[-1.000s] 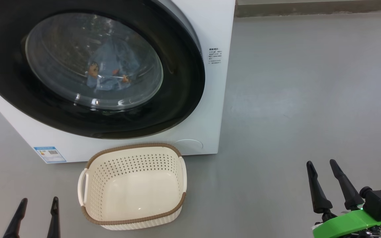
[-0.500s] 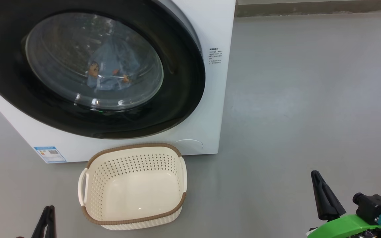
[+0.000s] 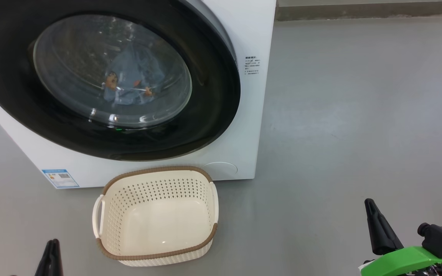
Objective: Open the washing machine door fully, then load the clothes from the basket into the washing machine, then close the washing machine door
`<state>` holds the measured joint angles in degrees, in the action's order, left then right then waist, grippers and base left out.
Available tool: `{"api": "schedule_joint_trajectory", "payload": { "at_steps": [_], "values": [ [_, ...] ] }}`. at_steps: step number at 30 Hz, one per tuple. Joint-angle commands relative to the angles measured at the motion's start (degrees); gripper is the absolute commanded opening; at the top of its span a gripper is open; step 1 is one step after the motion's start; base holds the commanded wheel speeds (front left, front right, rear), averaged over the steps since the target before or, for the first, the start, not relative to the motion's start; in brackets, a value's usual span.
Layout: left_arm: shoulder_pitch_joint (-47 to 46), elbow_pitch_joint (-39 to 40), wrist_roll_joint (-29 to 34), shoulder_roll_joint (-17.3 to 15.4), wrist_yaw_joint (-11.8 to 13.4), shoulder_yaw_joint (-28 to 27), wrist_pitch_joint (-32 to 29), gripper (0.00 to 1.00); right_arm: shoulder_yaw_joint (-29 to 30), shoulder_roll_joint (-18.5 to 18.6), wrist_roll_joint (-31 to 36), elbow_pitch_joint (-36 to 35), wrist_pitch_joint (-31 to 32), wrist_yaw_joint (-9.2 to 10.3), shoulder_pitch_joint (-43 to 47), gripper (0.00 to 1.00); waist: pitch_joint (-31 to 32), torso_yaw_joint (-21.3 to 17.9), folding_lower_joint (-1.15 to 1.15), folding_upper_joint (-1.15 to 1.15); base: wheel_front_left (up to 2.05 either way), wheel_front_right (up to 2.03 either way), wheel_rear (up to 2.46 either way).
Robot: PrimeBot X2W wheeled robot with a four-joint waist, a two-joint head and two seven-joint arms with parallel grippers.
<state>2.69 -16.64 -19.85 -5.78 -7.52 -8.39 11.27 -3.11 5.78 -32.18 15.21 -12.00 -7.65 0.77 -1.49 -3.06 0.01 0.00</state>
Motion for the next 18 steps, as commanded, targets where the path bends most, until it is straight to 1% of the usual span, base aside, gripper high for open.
{"api": "schedule_joint_trajectory", "payload": {
  "at_steps": [1, 18],
  "values": [
    [-1.49, 1.33, -2.3, -0.56, 0.01, -0.45, -0.44, 0.0, 0.71, 0.59, -1.84, -1.27, 0.55, 0.03, -1.2, 0.0, 0.02, 0.06, -0.01, 0.0, 0.0, 0.0, 0.0],
    [-2.7, 1.55, -13.84, 0.01, 0.01, -0.04, -3.27, 0.0, 1.81, 0.27, -11.72, -1.27, 3.21, 0.05, -2.12, 0.0, 0.24, 0.56, -0.01, 0.0, 0.0, 0.0, 0.0]
  ]
}}
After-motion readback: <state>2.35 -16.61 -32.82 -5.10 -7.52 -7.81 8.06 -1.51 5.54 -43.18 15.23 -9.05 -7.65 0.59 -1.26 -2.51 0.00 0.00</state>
